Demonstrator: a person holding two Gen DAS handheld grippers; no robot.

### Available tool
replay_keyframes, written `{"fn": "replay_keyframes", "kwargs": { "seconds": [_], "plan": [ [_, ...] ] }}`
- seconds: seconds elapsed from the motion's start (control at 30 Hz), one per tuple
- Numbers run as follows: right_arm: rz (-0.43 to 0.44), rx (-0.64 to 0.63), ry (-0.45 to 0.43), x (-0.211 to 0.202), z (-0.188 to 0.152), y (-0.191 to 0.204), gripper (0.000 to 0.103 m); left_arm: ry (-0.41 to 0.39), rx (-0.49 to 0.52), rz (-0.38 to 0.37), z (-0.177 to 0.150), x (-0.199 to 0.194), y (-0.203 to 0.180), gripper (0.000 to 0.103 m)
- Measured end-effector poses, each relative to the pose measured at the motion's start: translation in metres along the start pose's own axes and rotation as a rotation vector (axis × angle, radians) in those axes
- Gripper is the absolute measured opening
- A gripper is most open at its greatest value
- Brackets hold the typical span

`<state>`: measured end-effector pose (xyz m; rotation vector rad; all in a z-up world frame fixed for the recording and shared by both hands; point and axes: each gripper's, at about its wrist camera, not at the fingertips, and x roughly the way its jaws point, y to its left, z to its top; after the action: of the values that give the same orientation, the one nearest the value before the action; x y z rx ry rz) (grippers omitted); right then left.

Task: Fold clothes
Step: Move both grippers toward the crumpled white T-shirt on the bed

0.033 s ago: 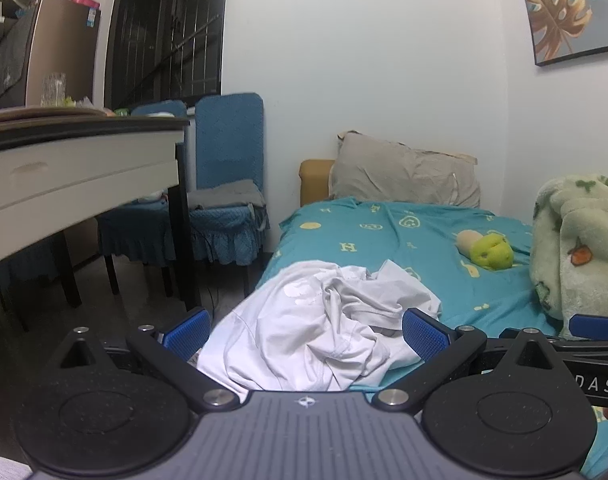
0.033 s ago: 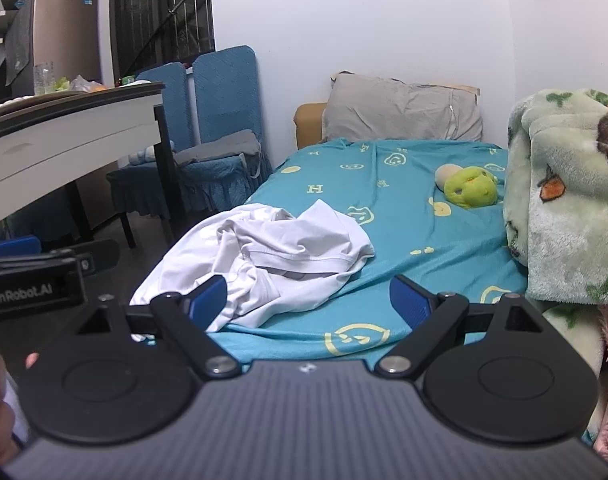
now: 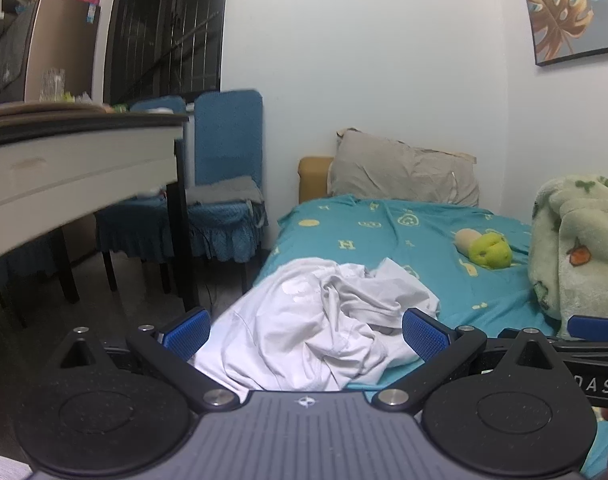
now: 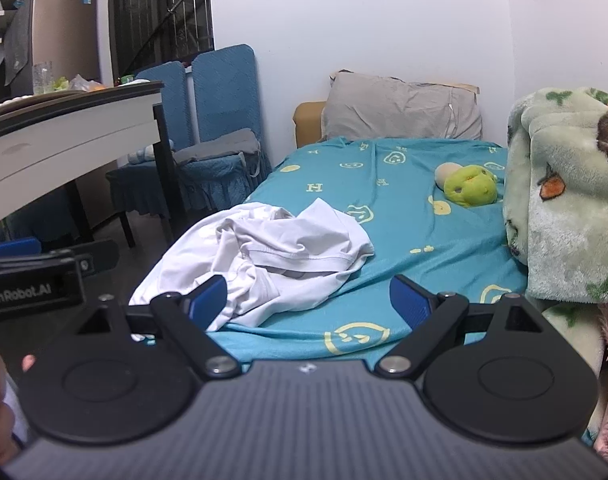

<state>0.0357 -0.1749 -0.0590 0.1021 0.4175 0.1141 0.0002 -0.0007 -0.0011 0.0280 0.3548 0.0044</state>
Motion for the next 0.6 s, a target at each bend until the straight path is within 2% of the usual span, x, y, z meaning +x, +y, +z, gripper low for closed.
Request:
{"fn": "replay_keyframes", "kwargs": {
  "seconds": [0.33, 0.6],
  "plan": [
    [-0.031, 0.018, 0.015, 0.002, 0.002, -0.006, 0.090, 0.062, -0.038, -0.012, -0.005, 0.004, -0.003, 0.103],
    [-0.063, 0.069, 0.013, 0.002, 0.004, -0.017, 0.090, 0.070, -0.047, 0.000, -0.003, 0.010, 0.003, 0.103]
  ]
}}
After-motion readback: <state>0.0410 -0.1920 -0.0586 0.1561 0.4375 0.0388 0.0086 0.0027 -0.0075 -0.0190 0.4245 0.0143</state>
